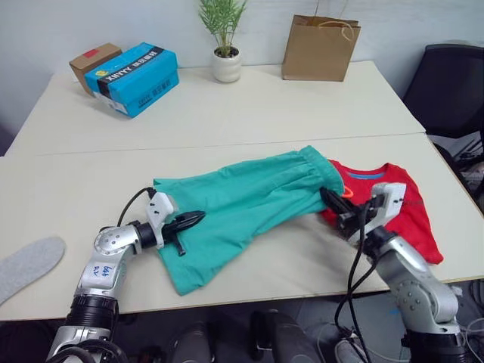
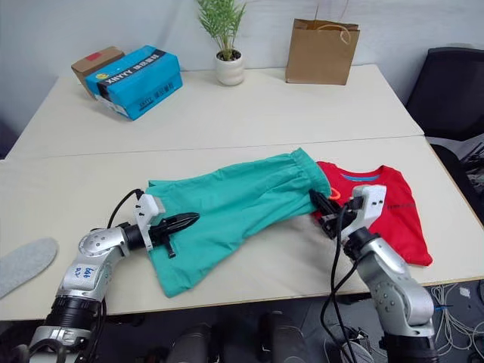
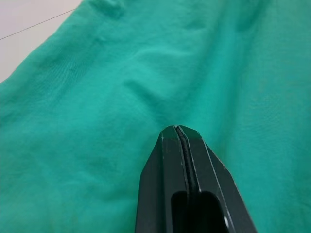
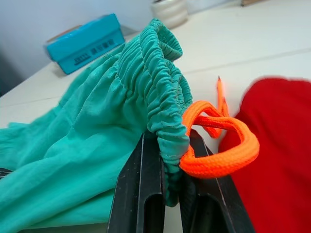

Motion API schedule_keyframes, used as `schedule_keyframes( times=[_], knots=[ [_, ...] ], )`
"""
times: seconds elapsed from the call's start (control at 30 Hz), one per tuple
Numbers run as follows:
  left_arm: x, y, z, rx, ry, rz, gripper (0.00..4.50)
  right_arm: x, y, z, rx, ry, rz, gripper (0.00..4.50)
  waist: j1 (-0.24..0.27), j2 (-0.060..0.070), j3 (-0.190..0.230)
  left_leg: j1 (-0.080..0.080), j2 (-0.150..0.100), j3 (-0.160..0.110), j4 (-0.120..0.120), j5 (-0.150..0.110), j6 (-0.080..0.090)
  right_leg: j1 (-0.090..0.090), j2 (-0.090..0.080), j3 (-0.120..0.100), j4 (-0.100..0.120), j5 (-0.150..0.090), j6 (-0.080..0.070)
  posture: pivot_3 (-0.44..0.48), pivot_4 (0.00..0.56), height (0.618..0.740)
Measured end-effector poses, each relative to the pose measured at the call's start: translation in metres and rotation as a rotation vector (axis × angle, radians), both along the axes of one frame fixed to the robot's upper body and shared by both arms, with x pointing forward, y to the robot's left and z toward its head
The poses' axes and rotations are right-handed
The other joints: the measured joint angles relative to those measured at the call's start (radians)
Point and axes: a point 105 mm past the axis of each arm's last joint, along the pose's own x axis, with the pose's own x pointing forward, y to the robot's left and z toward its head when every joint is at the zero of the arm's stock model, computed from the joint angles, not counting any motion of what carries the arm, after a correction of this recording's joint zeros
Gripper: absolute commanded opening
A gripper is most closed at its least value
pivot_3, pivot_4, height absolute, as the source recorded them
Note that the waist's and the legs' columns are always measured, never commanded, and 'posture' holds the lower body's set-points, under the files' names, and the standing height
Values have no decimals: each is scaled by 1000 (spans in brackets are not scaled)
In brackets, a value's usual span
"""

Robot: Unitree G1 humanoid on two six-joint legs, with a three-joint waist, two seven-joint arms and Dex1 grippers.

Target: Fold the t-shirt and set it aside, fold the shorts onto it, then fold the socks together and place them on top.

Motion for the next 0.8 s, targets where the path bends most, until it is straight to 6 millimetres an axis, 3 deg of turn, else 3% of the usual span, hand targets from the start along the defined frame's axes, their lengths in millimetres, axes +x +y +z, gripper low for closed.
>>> schedule_keyframes(
  times=[0.1,0.33,0.47,0.6,0.7,0.8],
  knots=[
    [0,1,1,2,-2,20,0,-4,51,38,-24,-61,228,18,1,1,1,0,2,-2,-2,3,-3,-1,2,-1,1,0,-1,0,150,740],
    [-4,2,4,0,-9,50,0,-15,124,22,-129,44,482,18,7,1,1,-7,1,-1,-1,2,-3,-7,0,-1,1,0,-1,0,150,740],
    [-9,10,7,-15,-14,87,0,-24,147,12,-221,42,590,18,4,1,1,-7,1,1,1,1,0,-7,-1,-1,1,0,-1,0,150,740],
    [-24,28,28,-47,-73,88,0,-27,168,-9,-298,82,655,18,-3,0,1,-7,1,2,0,1,-1,-9,-1,-1,2,0,-1,0,150,740],
    [-39,31,41,-40,-110,59,0,-28,175,-18,-341,91,686,18,-1,1,1,-7,1,2,0,1,-1,-9,-1,-1,2,0,-1,0,150,740],
    [-46,43,35,3,-81,96,0,-26,176,-20,-373,84,694,18,-1,1,1,-7,1,2,1,1,-1,-9,-1,-1,2,1,-2,0,150,740]
  ],
)
